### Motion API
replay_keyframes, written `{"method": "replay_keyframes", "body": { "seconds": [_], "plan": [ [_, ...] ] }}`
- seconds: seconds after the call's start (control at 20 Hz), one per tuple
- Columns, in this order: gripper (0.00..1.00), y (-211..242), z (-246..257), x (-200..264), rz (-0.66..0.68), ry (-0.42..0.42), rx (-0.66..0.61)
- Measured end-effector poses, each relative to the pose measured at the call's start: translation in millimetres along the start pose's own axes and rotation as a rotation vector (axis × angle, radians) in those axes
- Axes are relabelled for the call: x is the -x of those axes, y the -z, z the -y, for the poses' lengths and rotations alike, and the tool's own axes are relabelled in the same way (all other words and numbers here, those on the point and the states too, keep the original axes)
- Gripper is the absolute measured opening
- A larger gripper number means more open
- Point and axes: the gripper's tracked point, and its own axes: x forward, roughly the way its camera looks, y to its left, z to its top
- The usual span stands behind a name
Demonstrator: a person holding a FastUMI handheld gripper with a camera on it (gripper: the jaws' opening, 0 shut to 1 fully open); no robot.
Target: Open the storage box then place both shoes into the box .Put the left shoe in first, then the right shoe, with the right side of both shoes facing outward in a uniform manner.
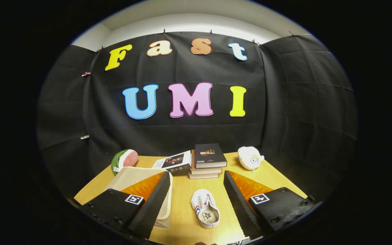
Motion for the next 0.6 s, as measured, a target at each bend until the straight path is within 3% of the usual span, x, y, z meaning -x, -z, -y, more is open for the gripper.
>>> {"method": "replay_keyframes", "body": {
  "seconds": [0.25,0.6],
  "plan": [
    [0.99,17.8,-12.3,-11.3,-0.138,-0.075,-0.154],
    [0.99,38.9,-22.6,-32.9,-0.313,-0.161,-0.240]
  ]
}}
